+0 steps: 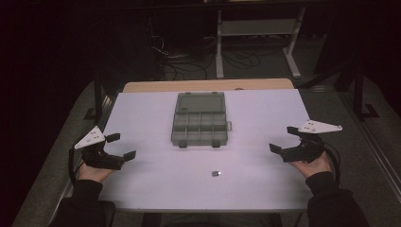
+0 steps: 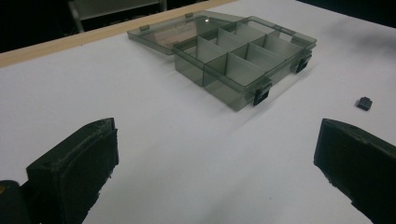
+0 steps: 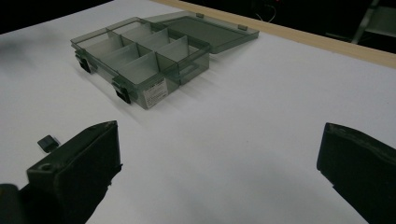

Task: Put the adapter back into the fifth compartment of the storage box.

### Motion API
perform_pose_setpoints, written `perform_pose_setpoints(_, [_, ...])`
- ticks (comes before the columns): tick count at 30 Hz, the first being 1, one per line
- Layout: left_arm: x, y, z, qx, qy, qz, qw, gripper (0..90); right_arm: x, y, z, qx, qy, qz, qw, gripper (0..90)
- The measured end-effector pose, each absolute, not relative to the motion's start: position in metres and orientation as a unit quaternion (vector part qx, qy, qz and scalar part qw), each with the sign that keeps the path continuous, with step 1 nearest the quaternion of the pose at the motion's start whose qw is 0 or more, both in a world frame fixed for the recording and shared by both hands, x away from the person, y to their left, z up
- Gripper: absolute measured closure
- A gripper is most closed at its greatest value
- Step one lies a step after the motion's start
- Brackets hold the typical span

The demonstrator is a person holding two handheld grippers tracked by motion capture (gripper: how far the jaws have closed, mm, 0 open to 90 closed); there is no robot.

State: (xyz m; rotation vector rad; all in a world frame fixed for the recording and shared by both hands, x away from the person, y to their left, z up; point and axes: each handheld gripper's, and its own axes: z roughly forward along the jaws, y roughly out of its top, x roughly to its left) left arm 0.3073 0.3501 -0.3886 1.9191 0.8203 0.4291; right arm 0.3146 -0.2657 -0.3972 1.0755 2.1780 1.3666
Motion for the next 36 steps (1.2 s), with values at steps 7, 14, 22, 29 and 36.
perform_pose_setpoints(7, [0.306, 0.347, -0.389, 0.792, 0.335, 0.172, 0.481, 0.0, 0.314, -0.266, -0.397, 0.378, 0.770, 0.482, 0.179, 0.0])
perform_pose_setpoints(14, [0.305, 0.343, -0.388, 0.798, 0.328, 0.171, 0.476, 0.0, 0.313, -0.265, -0.396, 0.375, 0.771, 0.482, 0.182, 0.0])
perform_pose_setpoints(22, [0.306, 0.339, -0.386, 0.802, 0.324, 0.169, 0.473, 0.0, 0.312, -0.265, -0.397, 0.375, 0.773, 0.479, 0.182, 0.0])
perform_pose_setpoints(29, [0.308, 0.328, -0.378, 0.816, 0.305, 0.169, 0.462, 0.0, 0.312, -0.265, -0.397, 0.374, 0.773, 0.477, 0.186, 0.0])
perform_pose_setpoints(36, [0.310, 0.318, -0.371, 0.832, 0.288, 0.173, 0.442, 0.0, 0.310, -0.264, -0.396, 0.370, 0.774, 0.477, 0.190, 0.0])
